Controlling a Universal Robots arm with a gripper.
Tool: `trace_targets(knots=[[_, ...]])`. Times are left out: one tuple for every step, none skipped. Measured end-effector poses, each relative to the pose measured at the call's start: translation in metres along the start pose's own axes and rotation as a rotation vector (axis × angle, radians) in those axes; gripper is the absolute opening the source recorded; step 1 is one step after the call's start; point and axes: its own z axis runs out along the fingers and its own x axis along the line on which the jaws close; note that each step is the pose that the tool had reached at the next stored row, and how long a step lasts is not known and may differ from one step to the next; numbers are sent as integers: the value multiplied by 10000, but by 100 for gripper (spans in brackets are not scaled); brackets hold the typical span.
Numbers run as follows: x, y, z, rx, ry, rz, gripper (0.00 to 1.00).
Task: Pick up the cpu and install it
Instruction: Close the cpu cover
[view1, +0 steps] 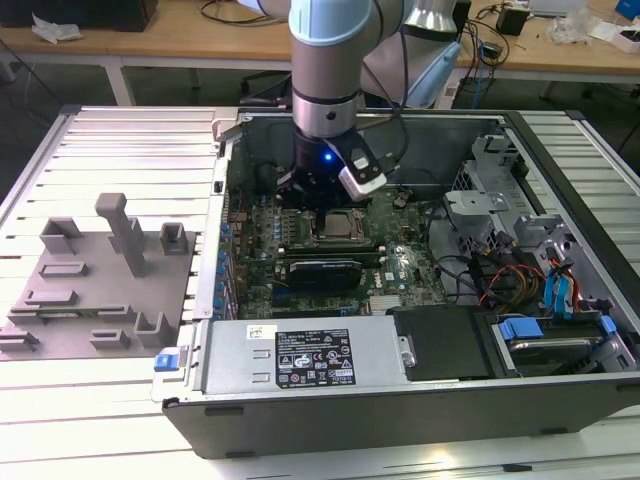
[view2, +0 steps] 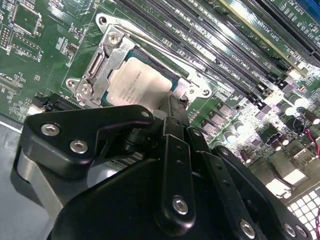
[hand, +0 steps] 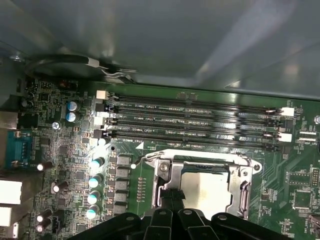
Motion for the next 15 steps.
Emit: trace_targets(knots=[[4,0,10,1,0,0,11],[6,0,17,0,0,-2,11],[8,1,26,1,0,-5,11],[10,1,32,0,-1,-7,11],[11,0,41,2,1,-12,11],[12,1,42,3,2,-11,11],[11,1,44,1,0,-11,11],[11,1,48,-1,-2,-11,11],[12,1,54,1,0,-11,11],[14,1,58,4,2,-11,11],[15,1,61,5,3,-12,11],[15,1,66,4,3,-12,11],[15,1,67,4,3,-12,11],[15,1,68,3,2,-12,11],[15,1,69,1,1,-12,11]])
